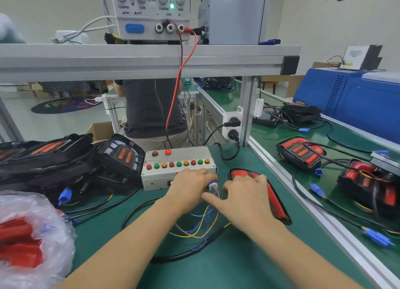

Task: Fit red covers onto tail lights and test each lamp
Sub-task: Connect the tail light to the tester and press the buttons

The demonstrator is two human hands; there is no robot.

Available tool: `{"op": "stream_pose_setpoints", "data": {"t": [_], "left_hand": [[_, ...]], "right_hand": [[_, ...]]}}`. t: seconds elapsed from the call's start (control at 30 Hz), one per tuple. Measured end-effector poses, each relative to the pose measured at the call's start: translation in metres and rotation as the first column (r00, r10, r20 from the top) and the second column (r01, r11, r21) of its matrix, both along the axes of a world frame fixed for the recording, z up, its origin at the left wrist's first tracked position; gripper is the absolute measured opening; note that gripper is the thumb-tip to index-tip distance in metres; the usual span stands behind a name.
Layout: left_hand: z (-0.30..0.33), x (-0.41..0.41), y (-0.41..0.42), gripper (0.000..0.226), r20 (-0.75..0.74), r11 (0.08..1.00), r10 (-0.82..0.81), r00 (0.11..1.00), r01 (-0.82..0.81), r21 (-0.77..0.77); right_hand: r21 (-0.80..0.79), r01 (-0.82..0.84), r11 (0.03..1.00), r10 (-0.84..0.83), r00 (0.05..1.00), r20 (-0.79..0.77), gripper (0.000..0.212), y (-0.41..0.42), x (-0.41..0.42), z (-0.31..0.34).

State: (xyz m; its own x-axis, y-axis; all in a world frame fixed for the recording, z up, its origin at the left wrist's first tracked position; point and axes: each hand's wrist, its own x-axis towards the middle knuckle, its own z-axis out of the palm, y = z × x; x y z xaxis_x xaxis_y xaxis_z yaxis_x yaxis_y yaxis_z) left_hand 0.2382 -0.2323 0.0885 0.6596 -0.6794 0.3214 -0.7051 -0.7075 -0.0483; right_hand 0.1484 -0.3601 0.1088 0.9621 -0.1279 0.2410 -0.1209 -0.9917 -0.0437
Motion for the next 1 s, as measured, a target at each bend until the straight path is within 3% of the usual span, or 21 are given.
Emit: {"op": "stream_pose_setpoints", "data": {"t": [0.17,0.3,0.4,0.6,0.77,0.83,0.9,0.97,1.0], "left_hand": [[-0.002,0.001,0.006,0.036,-0.015,0.997,-0.04,0.999,0.039,-0.066],[0.004,-0.001,0.011,0.044,-0.076,0.964,-0.211,0.974,0.195,-0.183],[0.006,0.0,0.018,0.037,-0.087,0.963,-0.254,0.963,0.244,-0.116],[0.006,-0.003,0.017,0.015,0.243,0.94,-0.34,0.909,0.333,0.072],[0.0,0.006,0.027,0.014,0.209,0.968,-0.249,0.946,0.234,0.092],[0.002,0.005,0.024,0.024,0.11,0.978,-0.2,0.974,0.19,0.089],[0.006,0.001,0.021,0.039,-0.093,0.991,-0.099,0.991,0.091,-0.094],[0.015,-0.009,0.02,0.032,-0.353,0.942,-0.107,0.929,-0.019,-0.335],[0.019,-0.016,0.021,0.026,-0.507,0.909,-0.187,0.841,-0.047,-0.413]], "right_hand": [[0.028,-0.028,0.999,0.026,0.998,0.048,0.044,0.008,0.013,0.002],[0.017,-0.053,0.998,0.051,0.996,0.07,0.034,0.009,0.018,-0.002],[0.012,-0.066,0.998,0.065,0.995,0.078,0.031,0.009,0.016,-0.007],[-0.078,-0.069,0.995,0.071,0.997,0.026,0.026,0.017,0.007,-0.007],[-0.11,-0.051,0.993,0.07,0.982,0.175,0.031,0.027,-0.003,0.0],[-0.068,-0.052,0.996,0.062,0.985,0.162,0.034,0.022,-0.001,0.004],[0.029,-0.026,0.999,0.021,0.987,0.157,0.042,0.014,0.005,0.004],[0.09,0.011,0.996,-0.025,0.988,0.151,0.05,0.006,0.008,0.004],[0.117,0.026,0.993,-0.044,0.987,0.152,0.052,0.003,0.008,0.004]]}}
